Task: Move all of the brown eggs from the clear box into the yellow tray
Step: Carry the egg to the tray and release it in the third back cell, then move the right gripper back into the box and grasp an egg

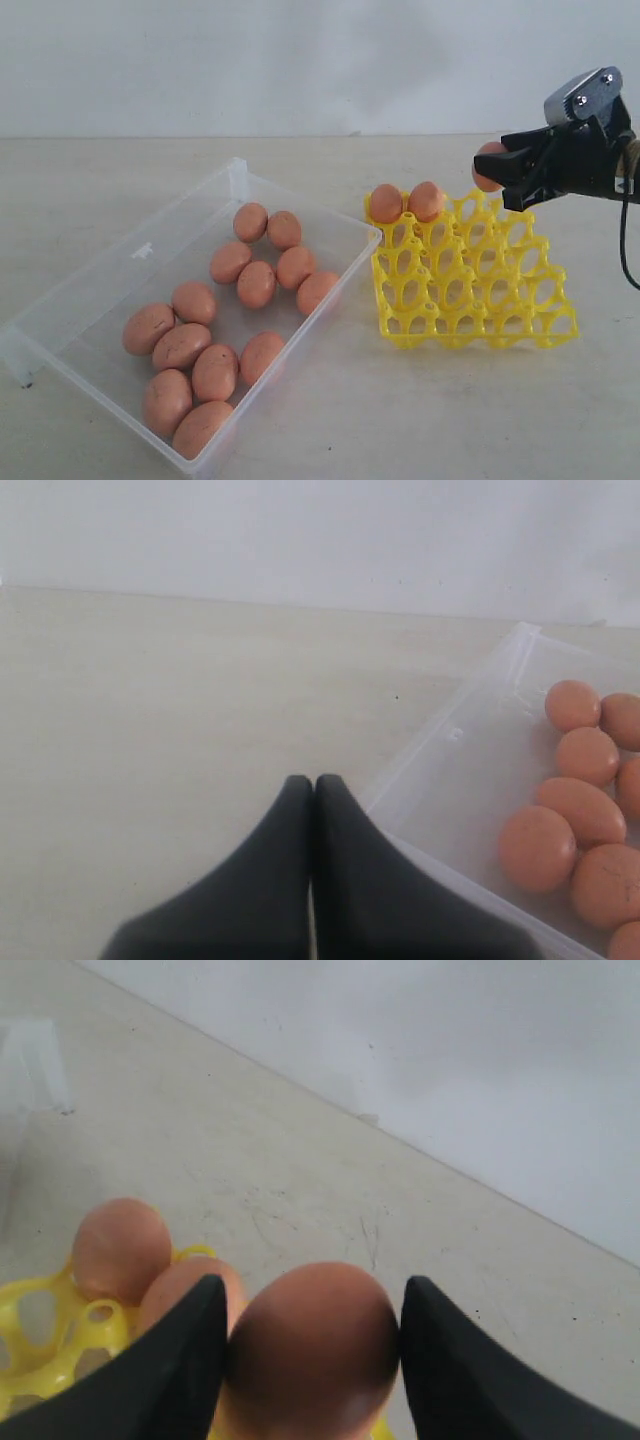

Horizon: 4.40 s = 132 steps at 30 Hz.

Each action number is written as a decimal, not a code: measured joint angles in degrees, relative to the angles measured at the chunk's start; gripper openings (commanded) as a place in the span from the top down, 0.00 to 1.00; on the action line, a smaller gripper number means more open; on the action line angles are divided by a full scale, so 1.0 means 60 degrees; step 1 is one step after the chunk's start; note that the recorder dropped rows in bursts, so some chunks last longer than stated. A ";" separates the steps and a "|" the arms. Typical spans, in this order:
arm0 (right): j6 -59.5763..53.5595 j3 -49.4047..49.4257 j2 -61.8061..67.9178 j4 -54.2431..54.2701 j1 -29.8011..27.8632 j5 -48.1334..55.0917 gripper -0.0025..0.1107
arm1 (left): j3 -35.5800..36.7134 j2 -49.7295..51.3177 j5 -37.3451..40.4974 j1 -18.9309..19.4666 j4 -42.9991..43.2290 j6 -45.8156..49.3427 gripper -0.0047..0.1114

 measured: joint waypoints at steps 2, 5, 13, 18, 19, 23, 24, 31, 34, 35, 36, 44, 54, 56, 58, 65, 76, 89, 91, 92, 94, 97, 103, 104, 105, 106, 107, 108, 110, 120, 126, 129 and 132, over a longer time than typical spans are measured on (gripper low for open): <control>-0.0192 -0.0190 0.0368 0.0119 0.0045 0.0000 0.98 | 0.0000 0.0000 0.0000 0.0000 0.0000 0.0000 1.00; -0.0272 -0.0365 0.0672 0.0134 0.0198 0.0000 0.98 | 0.0000 0.0000 0.0000 0.0000 0.0000 0.0000 1.00; -0.0299 -0.0723 0.1026 0.0157 0.0301 -0.0037 0.98 | 0.0000 0.0000 0.0000 0.0000 0.0000 0.0000 1.00; -0.0338 -0.0784 0.1265 0.0157 0.0301 0.0019 0.98 | 0.0000 0.0000 0.0000 0.0000 0.0000 0.0000 1.00; -0.0338 -0.0784 0.1323 0.0157 0.0301 0.0038 0.98 | 0.0000 0.0000 0.0000 0.0000 0.0000 0.0000 1.00; -0.0362 -0.0832 0.1493 0.0157 0.0301 0.0070 0.98 | 0.0000 0.0000 0.0000 0.0000 0.0000 0.0000 1.00; -0.0362 -0.0879 0.1534 0.0157 0.0301 0.0070 0.98 | 0.0000 0.0000 0.0000 0.0000 0.0000 0.0000 1.00; -0.0362 -0.0895 0.1542 0.0221 0.0301 0.0070 0.90 | 0.0000 0.0000 0.0000 0.0000 0.0000 0.0000 1.00; -0.0362 -0.0895 0.1542 0.0239 0.0301 0.0070 0.76 | 0.0000 0.0000 0.0000 0.0000 0.0000 0.0000 1.00; -0.0362 -0.0895 0.1542 0.0239 0.0301 0.0070 0.71 | 0.0000 0.0000 0.0000 0.0000 0.0000 0.0000 1.00; -0.0362 -0.0895 0.1542 0.0239 0.0301 0.0070 0.66 | 0.0000 0.0000 0.0000 0.0000 0.0000 0.0000 1.00; -0.0362 -0.0895 0.1542 0.0331 0.0301 0.0029 0.46 | 0.0000 0.0000 0.0000 0.0000 0.0000 0.0000 1.00; -0.0275 -0.0895 0.1542 0.0822 0.0301 -0.0151 0.47 | 0.0000 0.0000 0.0000 0.0000 0.0000 0.0000 1.00; -0.0172 -0.0895 0.1542 0.0944 0.0301 -0.0425 0.47 | 0.0000 0.0000 0.0000 0.0000 0.0000 0.0000 1.00; 0.0103 -0.0895 0.1542 0.1113 0.0301 -0.0986 0.47 | 0.0000 0.0000 0.0000 0.0000 0.0000 0.0000 1.00; 0.1559 -0.0895 0.1164 0.1369 0.0385 -0.2961 0.83 | 0.0000 0.0000 0.0000 0.0000 0.0000 0.0000 1.00; 0.2020 -0.0895 -0.1185 0.0014 0.2835 -0.2671 0.98 | 0.0000 0.0000 0.0000 0.0000 0.0000 0.0000 1.00; -0.0436 -0.1659 -0.2272 -0.1090 0.9224 1.2686 0.98 | 0.0000 0.0000 0.0000 0.0000 0.0000 0.0000 1.00; -0.0241 -0.2030 -0.2207 -0.0347 0.9398 1.4129 0.98 | 0.0000 0.0000 0.0000 0.0000 0.0000 0.0000 1.00; -0.0327 -0.2219 -0.2207 0.0227 0.9398 1.4491 0.98 | 0.0000 0.0000 0.0000 0.0000 0.0000 0.0000 1.00; -0.1499 -0.2857 -0.2207 0.2350 0.9286 1.5041 0.98 | 0.0000 0.0000 0.0000 0.0000 0.0000 0.0000 1.00; -0.4703 -0.3951 -0.2103 0.6520 0.8981 1.5594 0.98 | 0.0000 0.0000 0.0000 0.0000 0.0000 0.0000 1.00; -0.8881 -0.6659 -0.0839 1.1832 0.8837 1.7072 0.98 | 0.0000 0.0000 0.0000 0.0000 0.0000 0.0000 1.00; -0.9079 -0.7038 -0.0561 1.2027 0.8837 1.7352 0.98 | 0.0000 0.0000 0.0000 0.0000 0.0000 0.0000 1.00; -0.9324 -0.7484 -0.0192 1.2179 0.8837 1.7663 0.97 | 0.0000 0.0000 0.0000 0.0000 0.0000 0.0000 1.00; -0.9574 -0.7893 0.0194 1.2271 0.8837 1.7987 0.96 | 0.0000 0.0000 0.0000 0.0000 0.0000 0.0000 1.00; -0.9847 -0.8253 0.0583 1.2298 0.8837 1.8309 0.94 | 0.0000 0.0000 0.0000 0.0000 0.0000 0.0000 1.00; -1.0137 -0.8504 0.0891 1.2323 0.8837 1.8543 0.90 | 0.0000 0.0000 0.0000 0.0000 0.0000 0.0000 1.00; -1.0657 -0.8959 0.1565 1.2344 0.8837 1.8960 0.78 | 0.0000 0.0000 0.0000 0.0000 0.0000 0.0000 1.00; -1.1729 -0.9251 0.2791 1.2365 0.8837 1.8653 0.46 | 0.0000 0.0000 0.0000 0.0000 0.0000 0.0000 1.00; -1.1786 -0.9258 0.2883 1.2524 0.8837 1.7429 0.47 | 0.0000 0.0000 0.0000 0.0000 0.0000 0.0000 1.00; -1.1900 -0.9273 0.2883 1.2731 0.8837 1.7251 0.47 | 0.0000 0.0000 0.0000 0.0000 0.0000 0.0000 1.00; -1.2004 -0.9273 0.2921 1.2821 0.8837 1.7251 0.47 | 0.0000 0.0000 0.0000 0.0000 0.0000 0.0000 1.00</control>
